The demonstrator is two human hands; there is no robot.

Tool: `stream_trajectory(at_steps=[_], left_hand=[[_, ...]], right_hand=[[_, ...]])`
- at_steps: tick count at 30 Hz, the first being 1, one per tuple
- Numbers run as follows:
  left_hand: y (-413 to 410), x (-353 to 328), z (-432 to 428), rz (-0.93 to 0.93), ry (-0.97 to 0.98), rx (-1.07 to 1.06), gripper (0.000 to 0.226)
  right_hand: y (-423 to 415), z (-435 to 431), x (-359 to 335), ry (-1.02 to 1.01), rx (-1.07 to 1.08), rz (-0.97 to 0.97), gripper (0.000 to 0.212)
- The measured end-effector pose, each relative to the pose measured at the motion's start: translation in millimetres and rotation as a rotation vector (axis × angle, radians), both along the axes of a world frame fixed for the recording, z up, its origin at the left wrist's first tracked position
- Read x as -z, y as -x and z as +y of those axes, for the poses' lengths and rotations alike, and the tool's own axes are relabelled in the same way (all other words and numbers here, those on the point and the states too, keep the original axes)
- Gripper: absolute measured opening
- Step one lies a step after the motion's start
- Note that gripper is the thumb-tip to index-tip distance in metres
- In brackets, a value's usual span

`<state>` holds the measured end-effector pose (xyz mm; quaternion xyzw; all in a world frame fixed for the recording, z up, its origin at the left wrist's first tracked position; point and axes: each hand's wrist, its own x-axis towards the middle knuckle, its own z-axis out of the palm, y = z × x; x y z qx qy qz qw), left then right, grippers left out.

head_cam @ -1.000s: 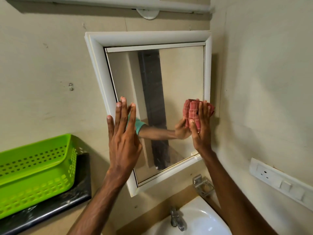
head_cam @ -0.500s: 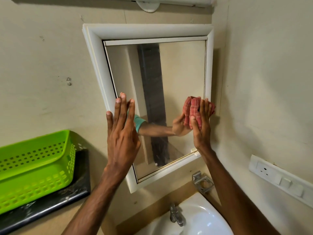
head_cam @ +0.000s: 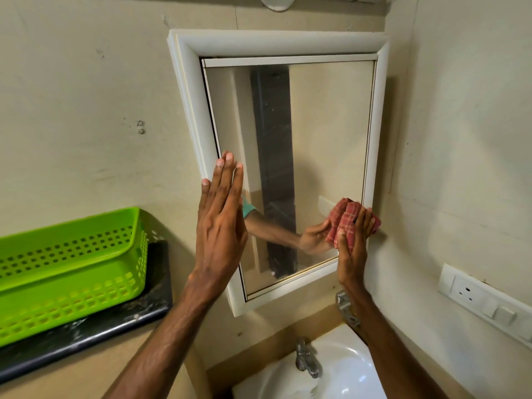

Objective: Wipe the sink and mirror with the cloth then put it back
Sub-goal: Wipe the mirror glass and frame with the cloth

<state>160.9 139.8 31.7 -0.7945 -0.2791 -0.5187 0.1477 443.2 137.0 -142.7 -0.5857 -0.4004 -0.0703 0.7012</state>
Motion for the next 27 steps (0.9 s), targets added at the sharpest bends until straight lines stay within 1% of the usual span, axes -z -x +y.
stream_trajectory(at_steps=[2, 6, 9, 11, 13, 15, 16, 17, 19, 21, 22, 25, 27], left_hand=[[7.4, 4.6, -2.3, -0.047, 0.015, 0.059, 0.056], [14.8, 16.8, -9.2, -0.067, 0.028, 0.043, 0.058], [11.2, 17.8, -12.8, -0.095, 0.048, 0.039, 0.06], [9.0, 16.0, -16.3, -0.115, 0.057, 0.039, 0.061], [9.6, 15.4, -18.6, -0.115, 0.063, 0.044, 0.064], [13.2, 15.1, -19.2, -0.11, 0.073, 0.061, 0.069], [15.5, 15.3, -19.3, -0.11, 0.077, 0.064, 0.076], [17.3, 15.6, -19.4, -0.111, 0.081, 0.064, 0.084], [19.9, 17.8, -20.6, -0.112, 0.096, 0.066, 0.092], [21.7, 18.6, -23.3, -0.099, 0.116, 0.073, 0.092], [22.7, 18.2, -24.6, -0.088, 0.131, 0.076, 0.092], [25.3, 15.8, -26.7, -0.055, 0.177, 0.096, 0.096], [27.2, 14.2, -27.4, -0.044, 0.196, 0.12, 0.094]], right_hand=[[16.5, 2.9, -5.8, -0.004, -0.006, -0.005, 0.074], [77.8, -2.7, -26.5, 0.007, -0.071, -0.104, 0.076], [132.7, -8.2, -28.8, 0.055, -0.128, -0.313, 0.075], [157.9, -11.2, -21.5, 0.088, -0.15, -0.532, 0.08], [158.9, -14.2, -18.2, 0.101, -0.171, -0.696, 0.086], [140.9, -15.3, -23.3, 0.093, -0.181, -0.774, 0.082], [130.0, -15.0, -26.5, 0.088, -0.172, -0.78, 0.079], [118.2, -14.1, -29.2, 0.083, -0.158, -0.744, 0.076], [96.0, -11.7, -31.4, 0.061, -0.131, -0.563, 0.077], [84.9, -10.3, -31.0, 0.03, -0.099, -0.392, 0.079], [85.5, -9.9, -30.5, 0.025, -0.082, -0.344, 0.079], [110.3, -9.7, -26.1, 0.06, -0.058, -0.283, 0.073], [138.6, -13.7, -15.8, 0.118, -0.111, -0.346, 0.073]])
